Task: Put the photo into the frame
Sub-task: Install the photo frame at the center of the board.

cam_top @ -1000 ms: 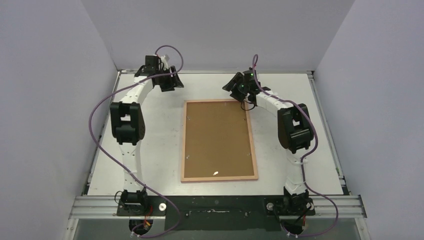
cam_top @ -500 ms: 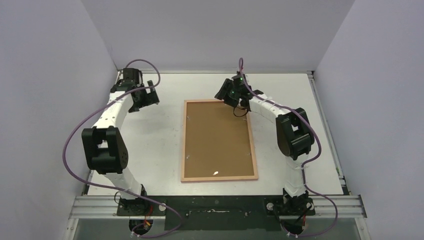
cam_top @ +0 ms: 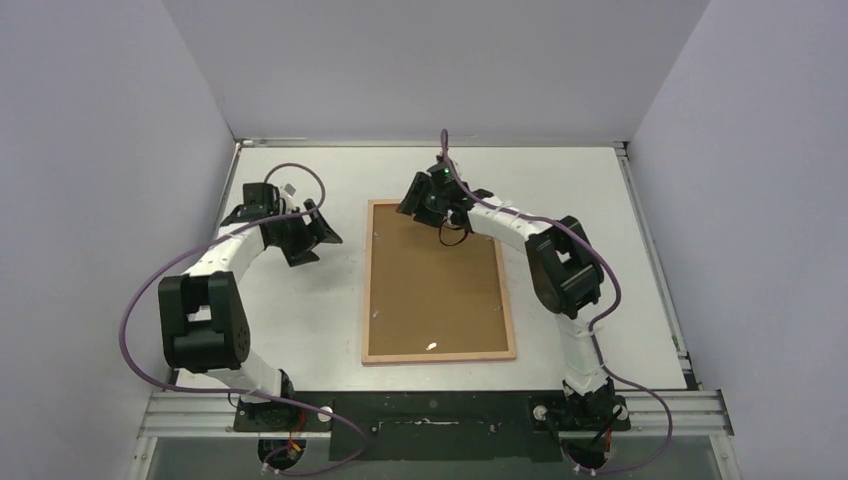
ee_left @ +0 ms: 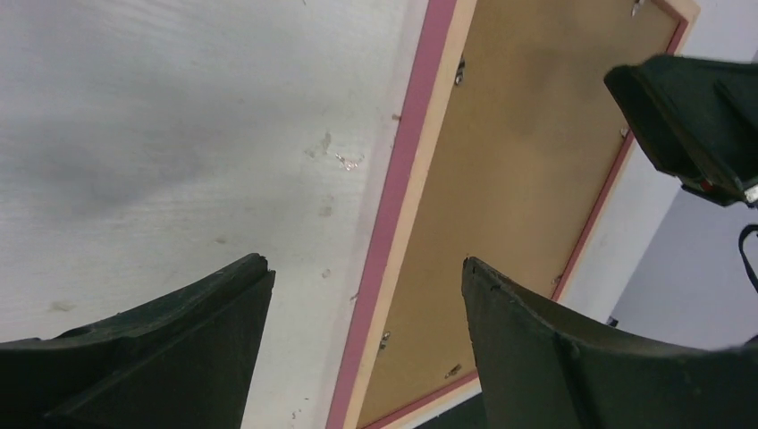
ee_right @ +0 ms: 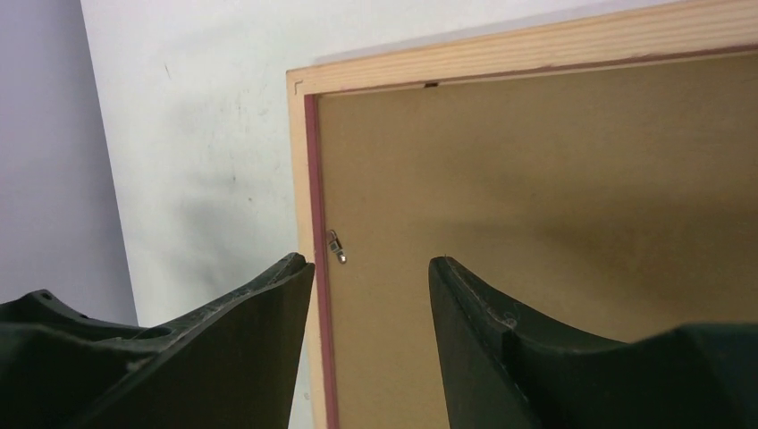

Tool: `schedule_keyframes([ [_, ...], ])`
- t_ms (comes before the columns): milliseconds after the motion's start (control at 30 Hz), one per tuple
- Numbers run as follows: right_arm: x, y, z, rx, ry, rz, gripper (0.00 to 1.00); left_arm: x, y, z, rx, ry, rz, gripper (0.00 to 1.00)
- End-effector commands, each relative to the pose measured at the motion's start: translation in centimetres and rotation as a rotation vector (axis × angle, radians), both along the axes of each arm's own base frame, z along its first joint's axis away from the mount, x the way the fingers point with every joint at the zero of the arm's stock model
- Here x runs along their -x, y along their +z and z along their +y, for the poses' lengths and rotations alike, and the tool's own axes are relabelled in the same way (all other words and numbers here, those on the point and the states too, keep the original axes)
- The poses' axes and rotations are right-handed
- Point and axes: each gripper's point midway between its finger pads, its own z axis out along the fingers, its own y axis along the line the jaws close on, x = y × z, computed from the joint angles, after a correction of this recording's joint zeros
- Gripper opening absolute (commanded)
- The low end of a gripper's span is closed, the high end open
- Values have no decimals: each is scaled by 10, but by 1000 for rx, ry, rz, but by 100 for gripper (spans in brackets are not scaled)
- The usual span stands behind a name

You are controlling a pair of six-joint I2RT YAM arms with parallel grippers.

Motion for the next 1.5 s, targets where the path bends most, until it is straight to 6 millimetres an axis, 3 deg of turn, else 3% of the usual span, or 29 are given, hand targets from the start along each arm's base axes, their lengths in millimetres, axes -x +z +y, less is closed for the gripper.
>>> schedule_keyframes([
  [0,-3,9,37,-73,25,-16,50,-6,15,-38,174,-69,-69,73],
  [200,6,-10,65,-95,73,25,49,15,-11,-82,313,-191,44,53],
  [433,1,-15,82,-174,105,22,49,7,-53,-95,281,-148,142,29],
  [667,-4,-32,91,-167,114,42,49,7,-75,-94,215,-136,189,25],
  [867,6,-43,91,-146,149,71,48,13,-89,-86,155,-124,226,22],
  [1100,19,-54,85,-113,177,111,49,17,-97,-80,119,-107,261,16],
  [1467,34,-59,95,-155,270,132,45,17,-100,-78,108,-103,279,14],
])
